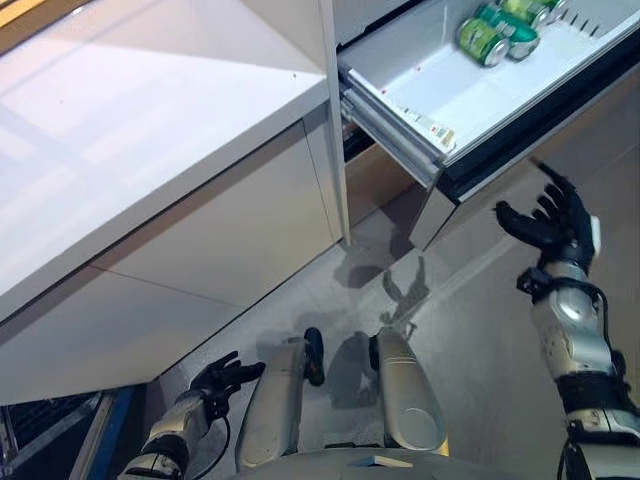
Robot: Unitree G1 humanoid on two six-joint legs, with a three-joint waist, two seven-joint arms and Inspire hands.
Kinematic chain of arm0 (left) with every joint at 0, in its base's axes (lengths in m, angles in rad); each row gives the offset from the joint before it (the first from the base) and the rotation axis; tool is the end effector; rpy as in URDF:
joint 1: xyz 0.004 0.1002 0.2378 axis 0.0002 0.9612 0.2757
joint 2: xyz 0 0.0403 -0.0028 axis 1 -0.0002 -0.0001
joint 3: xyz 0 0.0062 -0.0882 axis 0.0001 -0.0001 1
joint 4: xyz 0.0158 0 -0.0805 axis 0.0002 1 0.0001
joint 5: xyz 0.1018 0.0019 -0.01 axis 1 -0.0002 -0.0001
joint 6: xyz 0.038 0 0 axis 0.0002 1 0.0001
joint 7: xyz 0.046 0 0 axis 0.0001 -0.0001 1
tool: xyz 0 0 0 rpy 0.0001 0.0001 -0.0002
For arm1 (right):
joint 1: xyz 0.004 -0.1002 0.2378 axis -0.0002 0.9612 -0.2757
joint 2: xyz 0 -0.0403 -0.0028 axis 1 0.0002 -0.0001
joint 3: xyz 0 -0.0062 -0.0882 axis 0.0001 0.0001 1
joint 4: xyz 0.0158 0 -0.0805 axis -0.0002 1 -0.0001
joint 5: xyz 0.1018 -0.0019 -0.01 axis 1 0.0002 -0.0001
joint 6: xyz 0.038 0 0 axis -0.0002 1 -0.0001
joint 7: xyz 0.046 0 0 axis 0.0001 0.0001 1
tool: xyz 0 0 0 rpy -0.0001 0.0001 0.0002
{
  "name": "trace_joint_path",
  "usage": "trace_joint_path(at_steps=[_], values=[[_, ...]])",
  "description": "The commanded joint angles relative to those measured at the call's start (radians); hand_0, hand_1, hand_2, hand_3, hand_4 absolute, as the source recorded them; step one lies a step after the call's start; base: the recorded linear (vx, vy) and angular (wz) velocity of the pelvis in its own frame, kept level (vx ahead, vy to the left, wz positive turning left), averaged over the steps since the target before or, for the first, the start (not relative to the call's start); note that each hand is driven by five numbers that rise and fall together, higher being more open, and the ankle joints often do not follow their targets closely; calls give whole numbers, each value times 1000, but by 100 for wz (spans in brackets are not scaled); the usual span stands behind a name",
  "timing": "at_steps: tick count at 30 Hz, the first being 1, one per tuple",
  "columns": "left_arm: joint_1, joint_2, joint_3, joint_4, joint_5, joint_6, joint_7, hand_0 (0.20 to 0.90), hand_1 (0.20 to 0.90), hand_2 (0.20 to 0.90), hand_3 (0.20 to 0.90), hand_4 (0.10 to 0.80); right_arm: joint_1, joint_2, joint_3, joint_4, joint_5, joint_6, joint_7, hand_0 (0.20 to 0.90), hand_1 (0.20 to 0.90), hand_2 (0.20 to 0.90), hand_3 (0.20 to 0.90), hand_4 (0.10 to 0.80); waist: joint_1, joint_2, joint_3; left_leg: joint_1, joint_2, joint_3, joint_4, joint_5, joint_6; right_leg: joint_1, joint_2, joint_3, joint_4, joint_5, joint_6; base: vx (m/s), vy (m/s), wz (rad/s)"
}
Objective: Put drinks into fridge and close the fridge
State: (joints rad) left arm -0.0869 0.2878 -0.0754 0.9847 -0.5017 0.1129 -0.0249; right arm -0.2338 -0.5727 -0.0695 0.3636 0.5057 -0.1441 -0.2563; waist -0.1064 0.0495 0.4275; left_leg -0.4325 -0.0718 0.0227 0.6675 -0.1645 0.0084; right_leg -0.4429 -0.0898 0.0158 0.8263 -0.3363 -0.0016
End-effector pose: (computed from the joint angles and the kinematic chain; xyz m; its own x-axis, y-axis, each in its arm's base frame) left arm 0.1395 0.2294 -0.0732 0.5443 0.1292 -0.8289 -0.2962 0.9540 -0.0457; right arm 0.2401 -0.2765 0.0954 0.9007 -0.4221 0.1028 0.4256 0.9048 -0.0134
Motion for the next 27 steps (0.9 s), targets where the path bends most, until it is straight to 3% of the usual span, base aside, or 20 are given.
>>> trace_joint_path(at_steps=[1,9,19,27], values=[[0,50,-29,-24,-17,-4,25,900,900,900,900,800,-155,-39,60,-158,-80,-55,53,900,900,900,900,800,22,-21,-35,82,-30,5,26,-132,81,46,42,-29,-72,69,-61,33,1,-9],[-23,25,-71,-31,-8,21,48,900,900,900,900,800,-293,35,214,-234,-154,-27,70,900,900,900,900,800,44,-20,-25,97,-32,-4,-7,-108,70,76,47,-28,-128,97,-55,50,-18,1],[-66,16,-156,-41,4,33,33,900,900,900,900,800,-534,112,398,-180,-166,38,68,900,900,900,900,800,106,-15,-14,107,-28,-26,-60,-66,59,121,44,-52,-218,139,-53,13,-29,10],[-96,15,-189,-24,0,39,64,900,900,900,900,800,-667,193,477,-114,-124,58,8,900,900,900,900,800,147,-26,-13,109,-22,-36,-82,-49,54,145,51,-65,-264,159,-51,-20,-26,13]])
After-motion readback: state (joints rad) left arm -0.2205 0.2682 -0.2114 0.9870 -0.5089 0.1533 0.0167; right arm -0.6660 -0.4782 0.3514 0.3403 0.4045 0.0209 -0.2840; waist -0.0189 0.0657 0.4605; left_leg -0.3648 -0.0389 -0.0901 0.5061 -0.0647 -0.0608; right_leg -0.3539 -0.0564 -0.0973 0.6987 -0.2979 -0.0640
